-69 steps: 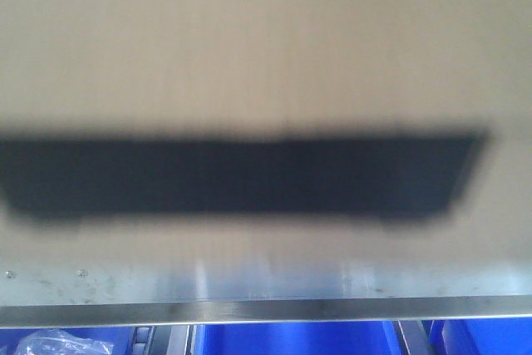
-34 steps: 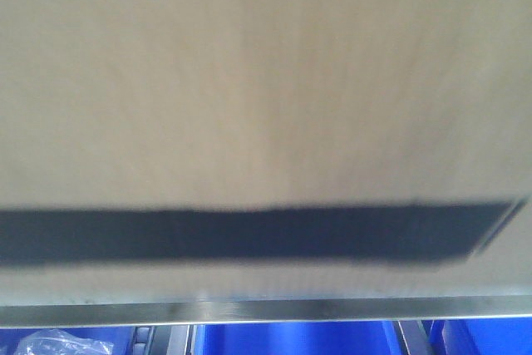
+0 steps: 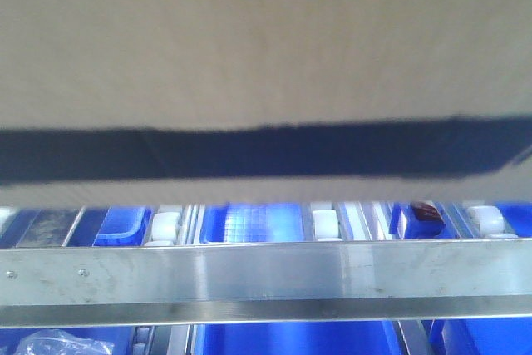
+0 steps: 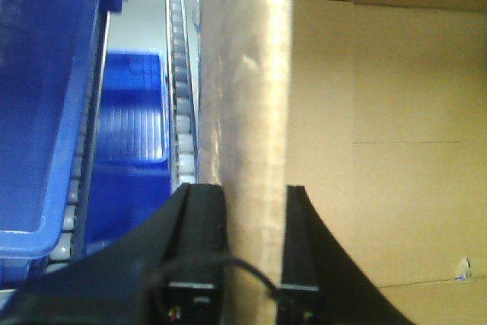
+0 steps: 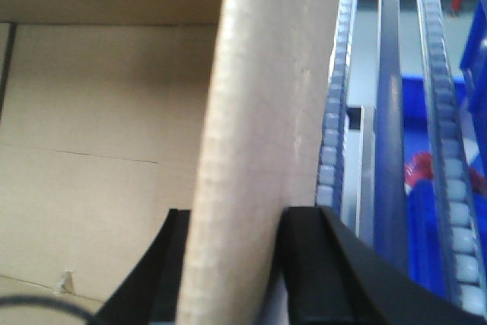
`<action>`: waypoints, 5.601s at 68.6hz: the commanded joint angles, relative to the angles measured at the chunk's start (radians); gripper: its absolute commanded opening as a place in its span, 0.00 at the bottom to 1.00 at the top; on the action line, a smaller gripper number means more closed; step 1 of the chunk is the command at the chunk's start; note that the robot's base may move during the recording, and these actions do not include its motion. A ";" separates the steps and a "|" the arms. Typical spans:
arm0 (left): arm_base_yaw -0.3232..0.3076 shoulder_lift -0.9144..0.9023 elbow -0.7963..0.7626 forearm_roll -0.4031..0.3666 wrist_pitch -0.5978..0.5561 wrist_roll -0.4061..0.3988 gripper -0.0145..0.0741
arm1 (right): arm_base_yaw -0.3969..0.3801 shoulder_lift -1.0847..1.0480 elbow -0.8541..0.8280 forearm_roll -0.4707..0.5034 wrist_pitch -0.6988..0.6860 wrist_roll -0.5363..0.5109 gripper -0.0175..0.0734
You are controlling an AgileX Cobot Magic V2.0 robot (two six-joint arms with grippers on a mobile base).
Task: Grab box from left shelf to table start
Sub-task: 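Lift the box with both grippers and pull it off the shelf, then hold the box with both grippers while the base turns away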
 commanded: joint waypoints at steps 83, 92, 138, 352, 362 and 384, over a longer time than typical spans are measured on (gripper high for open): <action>-0.006 -0.052 -0.041 -0.091 -0.177 0.029 0.06 | -0.003 -0.025 -0.029 0.036 -0.129 0.000 0.26; -0.006 -0.052 -0.041 -0.091 -0.177 0.029 0.06 | -0.003 -0.025 -0.029 0.036 -0.129 0.000 0.26; -0.006 -0.052 -0.039 -0.091 -0.177 0.029 0.06 | -0.003 -0.025 -0.029 0.036 -0.129 0.000 0.26; -0.006 -0.052 -0.039 -0.091 -0.177 0.029 0.06 | -0.003 -0.025 -0.029 0.036 -0.129 0.000 0.26; -0.006 -0.052 -0.039 -0.091 -0.177 0.029 0.06 | -0.003 -0.025 -0.029 0.036 -0.129 0.000 0.26; -0.006 -0.052 -0.039 -0.091 -0.177 0.029 0.06 | -0.003 -0.025 -0.029 0.036 -0.129 0.000 0.26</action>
